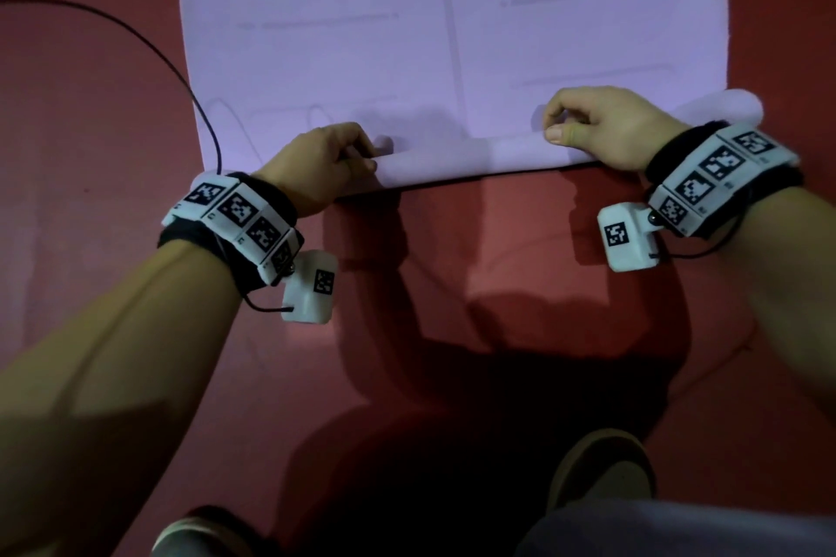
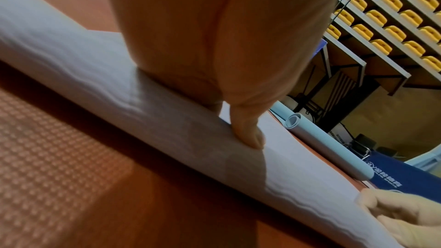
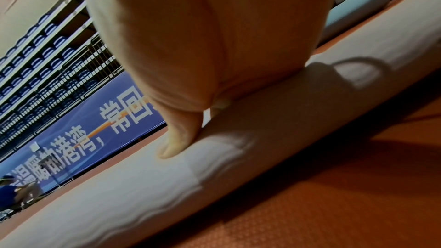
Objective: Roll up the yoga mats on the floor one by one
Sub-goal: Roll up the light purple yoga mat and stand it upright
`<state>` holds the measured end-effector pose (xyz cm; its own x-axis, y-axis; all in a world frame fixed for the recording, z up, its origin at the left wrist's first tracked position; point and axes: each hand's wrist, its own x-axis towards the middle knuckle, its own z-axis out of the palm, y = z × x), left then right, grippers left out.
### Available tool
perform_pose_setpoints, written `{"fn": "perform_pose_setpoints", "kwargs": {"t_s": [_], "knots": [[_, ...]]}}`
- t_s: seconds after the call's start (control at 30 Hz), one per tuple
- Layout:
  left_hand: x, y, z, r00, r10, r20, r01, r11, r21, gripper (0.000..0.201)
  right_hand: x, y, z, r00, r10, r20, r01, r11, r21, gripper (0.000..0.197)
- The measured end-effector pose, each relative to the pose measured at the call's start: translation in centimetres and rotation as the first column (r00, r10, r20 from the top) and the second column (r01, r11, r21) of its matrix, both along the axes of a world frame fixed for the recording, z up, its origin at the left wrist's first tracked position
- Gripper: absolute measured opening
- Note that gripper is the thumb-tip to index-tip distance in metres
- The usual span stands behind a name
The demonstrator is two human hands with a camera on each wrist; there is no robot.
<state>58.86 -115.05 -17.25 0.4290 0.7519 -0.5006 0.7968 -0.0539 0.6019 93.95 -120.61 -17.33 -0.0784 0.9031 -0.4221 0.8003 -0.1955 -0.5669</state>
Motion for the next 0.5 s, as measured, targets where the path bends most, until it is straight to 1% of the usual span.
{"fn": "perform_pose_setpoints", "kwargs": {"t_s": [0.17,0.23,0.3,0.33,0.4,0.47,0.5], "knots": [[0.5,-0.2,0.1,0.998,0.027,-0.053,-0.024,0.998,0.052,0.005,-0.2,0.0,0.0,1.0,-0.008,-0.001,0.008,1.0,0.009,0.009],[0.6,-0.3,0.1,0.998,0.031,-0.054,-0.027,0.997,0.07,0.006,-0.1,0.2,0.1,1.0,-0.015,-0.025,0.015,1.0,0.006,0.013],[0.3,-0.4,0.2,0.999,0.047,0.005,-0.048,0.997,0.057,0.008,0.1,0.2,0.4,0.995,-0.044,-0.084,0.046,0.999,0.017,0.019],[0.1,-0.5,0.2,0.997,0.06,0.057,-0.062,0.997,0.038,0.008,0.2,0.1,0.6,0.992,-0.059,-0.114,0.062,0.998,0.023,0.018],[-0.3,-0.9,0.6,0.981,0.093,0.167,-0.09,0.996,-0.027,0.002,0.3,-0.5,1.0,0.986,-0.078,-0.15,0.083,0.996,0.032,0.009],[-0.2,-1.1,1.1,0.971,0.118,0.209,-0.105,0.992,-0.072,0.017,0.3,-0.8,1.0,0.983,-0.08,-0.163,0.086,0.996,0.034,0.007],[-0.1,-1.0,1.1,0.976,0.108,0.19,-0.097,0.993,-0.066,0.02,0.2,-0.7,0.9,0.985,-0.075,-0.158,0.08,0.996,0.029,0.008]]}}
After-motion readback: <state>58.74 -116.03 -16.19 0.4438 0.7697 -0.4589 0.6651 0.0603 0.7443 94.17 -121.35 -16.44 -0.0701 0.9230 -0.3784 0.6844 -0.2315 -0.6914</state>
